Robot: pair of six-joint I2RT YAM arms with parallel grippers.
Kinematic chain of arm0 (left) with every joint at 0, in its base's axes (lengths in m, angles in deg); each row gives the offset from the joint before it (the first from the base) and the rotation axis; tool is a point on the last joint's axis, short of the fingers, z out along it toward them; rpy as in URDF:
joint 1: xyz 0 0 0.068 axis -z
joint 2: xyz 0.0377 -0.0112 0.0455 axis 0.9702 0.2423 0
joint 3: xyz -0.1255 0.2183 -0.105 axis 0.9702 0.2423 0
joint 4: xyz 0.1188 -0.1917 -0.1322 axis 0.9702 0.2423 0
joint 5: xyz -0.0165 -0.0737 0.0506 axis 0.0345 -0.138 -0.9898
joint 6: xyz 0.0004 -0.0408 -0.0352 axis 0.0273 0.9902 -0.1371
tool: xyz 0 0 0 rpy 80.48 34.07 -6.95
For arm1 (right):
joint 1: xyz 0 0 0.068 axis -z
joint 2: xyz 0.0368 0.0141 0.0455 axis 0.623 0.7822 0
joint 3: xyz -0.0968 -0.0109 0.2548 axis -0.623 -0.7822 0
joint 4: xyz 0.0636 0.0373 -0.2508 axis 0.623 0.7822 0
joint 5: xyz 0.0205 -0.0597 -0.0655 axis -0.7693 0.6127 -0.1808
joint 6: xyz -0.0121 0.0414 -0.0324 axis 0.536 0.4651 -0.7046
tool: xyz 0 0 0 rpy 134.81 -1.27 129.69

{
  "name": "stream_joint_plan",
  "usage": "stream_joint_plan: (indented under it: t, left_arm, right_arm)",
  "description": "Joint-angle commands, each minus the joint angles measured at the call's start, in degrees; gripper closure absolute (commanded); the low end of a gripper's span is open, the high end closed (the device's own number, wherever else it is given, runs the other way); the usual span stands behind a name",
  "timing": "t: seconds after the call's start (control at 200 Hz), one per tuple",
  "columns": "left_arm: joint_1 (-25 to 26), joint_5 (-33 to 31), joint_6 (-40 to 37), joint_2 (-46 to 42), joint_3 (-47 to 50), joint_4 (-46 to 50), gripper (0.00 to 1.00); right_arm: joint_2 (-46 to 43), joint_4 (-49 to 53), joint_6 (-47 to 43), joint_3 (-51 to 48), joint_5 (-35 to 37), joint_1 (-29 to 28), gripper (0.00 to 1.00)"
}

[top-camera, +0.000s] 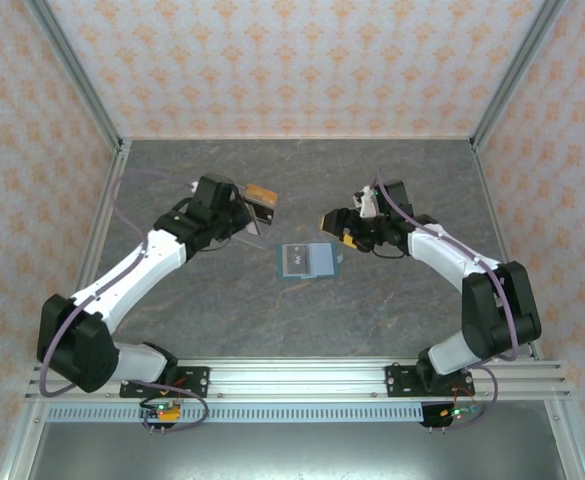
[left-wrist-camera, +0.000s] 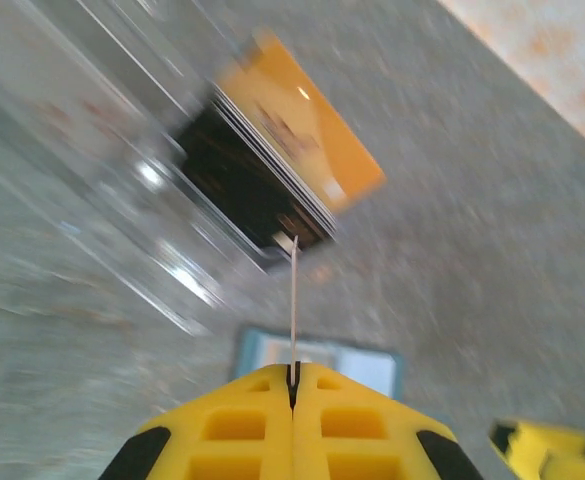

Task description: Take the credit cards out of the card holder

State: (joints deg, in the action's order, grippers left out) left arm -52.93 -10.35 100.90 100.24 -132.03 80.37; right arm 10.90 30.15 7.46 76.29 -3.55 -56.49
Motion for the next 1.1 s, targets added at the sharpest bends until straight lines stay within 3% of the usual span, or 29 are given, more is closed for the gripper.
stream_joint_plan:
  t: [0.0,0.205,0.591,0.841,1.091]
  left_arm:
    - [-1.93,-15.59,-1.39,0.32,-4.02,14.22,1.0]
    - [-4.0,-22.52,3.97,7.92,-10.54,16.67,1.0]
    - [-5.56,-25.44,16.77,27.68,-27.27,20.08,1.0]
    - [-5.65,-29.33,26.71,30.02,-27.98,23.91,1.0]
    - [-5.91,-28.09,27.44,32.1,-27.88,22.31,1.0]
  right_arm:
    - [-2.68,4.36,-3.47,0.89,5.78,-0.21,0.15]
    - [-3.74,5.24,-4.23,0.55,8.47,-0.23,0.12]
    - [-5.64,6.55,-5.3,-0.43,11.91,-0.2,0.11]
    - [-5.43,6.86,-5.44,-0.43,12.81,-0.19,0.11]
    - [-4.65,6.8,-5.25,-0.3,12.64,-0.22,0.11]
